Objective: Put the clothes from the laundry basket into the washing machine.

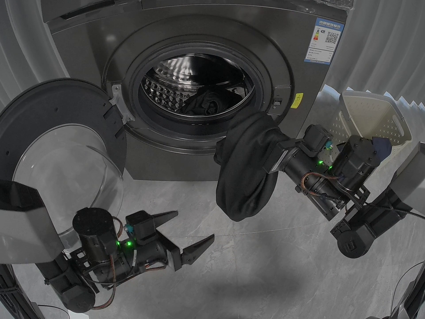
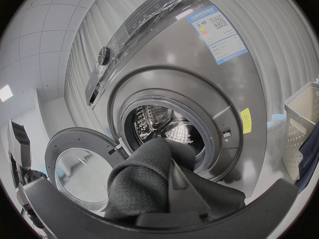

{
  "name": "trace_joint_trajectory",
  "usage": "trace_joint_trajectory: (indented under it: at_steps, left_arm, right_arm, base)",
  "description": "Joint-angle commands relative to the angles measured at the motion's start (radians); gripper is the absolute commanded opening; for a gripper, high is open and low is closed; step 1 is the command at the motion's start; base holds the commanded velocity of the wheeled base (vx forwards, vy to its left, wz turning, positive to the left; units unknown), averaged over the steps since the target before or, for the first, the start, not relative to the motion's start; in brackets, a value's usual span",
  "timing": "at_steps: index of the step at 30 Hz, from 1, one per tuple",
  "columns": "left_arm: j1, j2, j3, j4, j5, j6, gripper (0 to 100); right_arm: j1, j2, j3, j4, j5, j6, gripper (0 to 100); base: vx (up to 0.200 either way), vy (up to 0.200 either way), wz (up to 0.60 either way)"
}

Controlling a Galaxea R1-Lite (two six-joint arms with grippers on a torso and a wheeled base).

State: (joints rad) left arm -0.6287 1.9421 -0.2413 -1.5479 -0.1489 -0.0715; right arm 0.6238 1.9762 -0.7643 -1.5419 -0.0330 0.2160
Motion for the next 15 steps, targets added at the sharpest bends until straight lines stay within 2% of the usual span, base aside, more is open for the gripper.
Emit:
trace_joint_trajectory:
  at_steps: [1, 4, 8, 15]
  left_arm:
    - [-0.04, 0.014, -0.151, 0.0, -0.003, -0.01, 100]
    - [-0.069, 0.041, -0.194, 0.0, -0.001, -0.01, 100]
    - [-0.098, 0.083, -0.236, 0.0, -0.001, -0.013, 100]
    - [-0.111, 0.149, -0.289, 0.0, -0.001, -0.011, 100]
  right_arm:
    - [0.037, 0.02, 0.0, 0.0, -0.021, -0.003, 0]
    - [0.06, 0.029, -0.006, 0.0, -0.039, -0.003, 0]
    - [0.079, 0.044, -0.009, 0.0, -0.041, -0.003, 0]
    - [0.088, 0.052, -0.027, 0.0, -0.042, -0.003, 0]
  base:
    - [0.0, 0.0, 0.0]
    - [0.0, 0.0, 0.0]
    - [0.0, 0.0, 0.0]
    - [0.0, 0.0, 0.0]
